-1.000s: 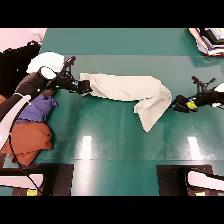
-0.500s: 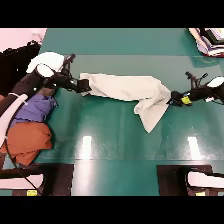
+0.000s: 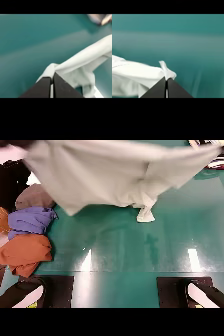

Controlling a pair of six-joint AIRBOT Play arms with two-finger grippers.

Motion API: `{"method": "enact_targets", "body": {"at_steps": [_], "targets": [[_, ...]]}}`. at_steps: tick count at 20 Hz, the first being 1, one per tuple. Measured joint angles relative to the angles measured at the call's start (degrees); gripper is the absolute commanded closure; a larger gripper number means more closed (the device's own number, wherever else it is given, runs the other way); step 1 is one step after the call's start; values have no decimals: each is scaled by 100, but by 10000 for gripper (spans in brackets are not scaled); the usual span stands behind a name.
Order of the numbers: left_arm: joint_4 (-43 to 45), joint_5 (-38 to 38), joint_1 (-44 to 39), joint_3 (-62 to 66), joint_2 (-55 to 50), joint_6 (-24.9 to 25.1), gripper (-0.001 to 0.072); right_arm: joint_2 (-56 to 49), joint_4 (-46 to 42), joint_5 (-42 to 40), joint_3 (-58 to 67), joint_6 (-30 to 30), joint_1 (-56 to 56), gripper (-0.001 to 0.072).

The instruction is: Fold the shirts.

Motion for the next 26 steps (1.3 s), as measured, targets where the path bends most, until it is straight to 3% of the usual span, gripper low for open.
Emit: {"method": "enact_targets", "body": {"at_steps": [6,10,15,21,23,26], "targets": [[72,-313,22,1987,555,-142,684,1023,-509,-168,1565,118,-7,701],[87,-450,22,2269,610,-262,684,892,-1209,264,2520,485,-7,701],[302,-833,20,1231,151,-415,683,-92,-1558,1093,2542,662,-7,701],[328,-1421,22,-310,-1567,-494,682,-1847,-1672,2041,1281,704,26,701],[328,-1261,22,-590,-2310,-498,683,-2450,-1652,2031,1012,704,37,701],[271,-435,22,-767,-3156,-501,683,-3324,-1648,1674,1012,704,44,701]]}}
